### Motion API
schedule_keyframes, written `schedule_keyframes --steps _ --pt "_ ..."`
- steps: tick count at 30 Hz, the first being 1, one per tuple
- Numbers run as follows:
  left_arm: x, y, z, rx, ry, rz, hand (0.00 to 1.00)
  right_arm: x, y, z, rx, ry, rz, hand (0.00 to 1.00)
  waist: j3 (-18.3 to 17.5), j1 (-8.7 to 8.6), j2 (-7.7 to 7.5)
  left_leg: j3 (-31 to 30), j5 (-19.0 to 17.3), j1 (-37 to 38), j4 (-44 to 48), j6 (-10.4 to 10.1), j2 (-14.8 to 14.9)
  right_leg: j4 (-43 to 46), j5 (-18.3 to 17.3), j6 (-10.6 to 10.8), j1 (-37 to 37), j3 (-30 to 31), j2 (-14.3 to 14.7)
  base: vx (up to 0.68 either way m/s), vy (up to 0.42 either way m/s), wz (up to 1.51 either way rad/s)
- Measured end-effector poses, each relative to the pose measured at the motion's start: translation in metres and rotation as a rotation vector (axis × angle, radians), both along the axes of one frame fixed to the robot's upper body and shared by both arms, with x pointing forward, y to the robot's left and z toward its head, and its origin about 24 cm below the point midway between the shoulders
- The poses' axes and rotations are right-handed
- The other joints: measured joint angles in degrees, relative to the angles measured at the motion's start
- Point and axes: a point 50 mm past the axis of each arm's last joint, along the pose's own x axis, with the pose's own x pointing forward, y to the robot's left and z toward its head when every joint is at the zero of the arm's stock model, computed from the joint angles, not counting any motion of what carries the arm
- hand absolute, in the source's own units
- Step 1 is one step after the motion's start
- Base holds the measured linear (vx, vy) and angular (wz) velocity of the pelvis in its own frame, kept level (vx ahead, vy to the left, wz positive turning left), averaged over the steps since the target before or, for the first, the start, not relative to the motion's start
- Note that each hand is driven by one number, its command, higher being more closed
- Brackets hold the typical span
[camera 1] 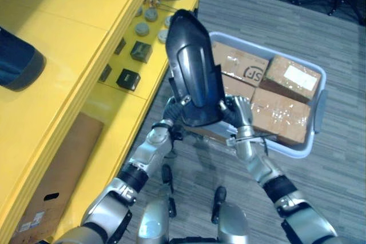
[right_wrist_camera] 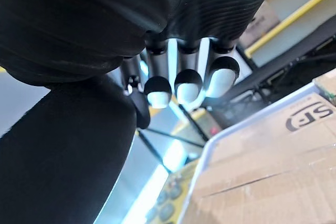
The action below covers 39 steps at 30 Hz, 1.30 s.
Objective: Walk over and take plastic housings, then place them on the shelf
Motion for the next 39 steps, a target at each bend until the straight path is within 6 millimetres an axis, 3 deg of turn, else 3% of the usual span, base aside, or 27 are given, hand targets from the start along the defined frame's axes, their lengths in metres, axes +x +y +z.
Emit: schedule_keyframes --steps 4,5,8,13,19,22,25,29,32,35,39 --pt "-0.003 0.001 -0.007 0.0 0.021 0.003 1.0 -0.005 0.002 -0.008 0.016 0.013 0.0 1.0 -0.47 0.05 -0.53 -0.05 -0.12 0.38 -0.02 -0.08 -0.04 -0.6 0.08 0.05 0.6 -0.12 0.04 0.01 -0.003 0.01" --pt "-0.004 0.001 -0.008 0.0 0.023 -0.003 1.0 -0.007 0.002 -0.01 0.021 0.011 -0.003 0.0 -0.48 0.04 -0.53 -0.1 -0.13 0.52 -0.02 -0.07 -0.07 -0.93 0.27 0.07 1.0 -0.23 0.06 0.0 0.0 0.0" --pt "-0.005 0.002 -0.01 0.001 0.025 -0.008 1.0 -0.01 0.002 -0.012 0.032 0.005 0.013 0.0 -0.6 0.01 -0.59 -0.1 -0.14 0.53 -0.02 -0.05 -0.07 -1.68 0.77 0.17 1.45 -0.27 0.19 0.0 0.0 0.0" --pt "-0.012 0.006 -0.022 -0.02 0.046 -0.047 1.0 -0.03 0.006 -0.023 0.084 -0.008 0.065 0.0 -4.83 0.02 -1.51 0.03 -0.51 0.53 -0.06 -0.07 -0.04 -3.68 1.65 0.18 2.2 -0.34 0.46 0.02 -0.002 -0.01" --pt "-0.015 0.009 -0.019 -0.07 -0.026 -0.058 1.0 -0.04 0.01 -0.015 0.17 -0.077 0.103 0.0 -7.73 -0.03 -1.69 0.63 -0.78 1.63 -0.15 -0.36 0.47 -4.97 1.72 -0.1 3.21 0.08 0.92 -0.02 -0.013 -0.07" --pt "-0.02 0.01 -0.01 -0.07 -0.141 -0.024 1.0 -0.051 0.011 -0.007 0.262 -0.115 0.125 0.0 -9.05 -0.15 -1.66 0.75 -0.78 2.04 -0.43 -0.36 0.52 -5.66 1.85 -0.31 3.81 0.09 0.95 0.0 -0.006 -0.03" --pt "-0.027 0.017 0.003 -0.006 -0.276 0.107 1.0 -0.061 0.006 0.006 0.478 -0.15 0.131 0.0 -10.31 -0.15 -1.91 0.93 -0.96 2.65 -0.46 -0.38 0.5 -5.88 1.89 -0.25 4.33 0.19 0.93 0.01 -0.003 -0.02" --pt "-0.042 0.05 0.017 0.071 -0.409 0.37 1.0 -0.073 -0.019 0.03 0.746 -0.217 0.141 0.0 -11.59 -0.38 -2.14 1.01 -0.94 3.58 -0.37 -0.37 0.34 -5.95 2.57 0.04 5.46 0.18 1.06 0.0 0.0 0.0" --pt "-0.059 0.071 0.024 0.095 -0.473 0.528 1.0 -0.08 -0.038 0.036 0.881 -0.216 0.152 0.0 -11.73 -0.39 -2.09 1.07 -1.09 4.36 -0.49 -0.5 0.22 -6.19 2.38 -0.21 6.08 0.21 1.12 -0.02 0.003 -0.01" --pt "-0.077 0.087 0.029 0.114 -0.544 0.643 1.0 -0.09 -0.052 0.027 0.995 -0.165 0.163 0.0 -12.1 -0.34 -2.07 1.05 -1.5 4.34 -0.53 -0.94 0.48 -6.27 1.99 -0.75 6.07 0.21 1.39 -0.04 0.003 -0.01" --pt "-0.106 0.099 0.02 0.111 -0.534 0.737 1.0 -0.112 -0.064 -0.009 1.147 -0.039 0.048 0.0 -14.82 -0.48 -1.47 1.01 -1.61 4.02 -0.54 -0.83 0.43 -6.67 1.97 -0.73 6.02 0.17 1.26 0.0 0.0 0.0"
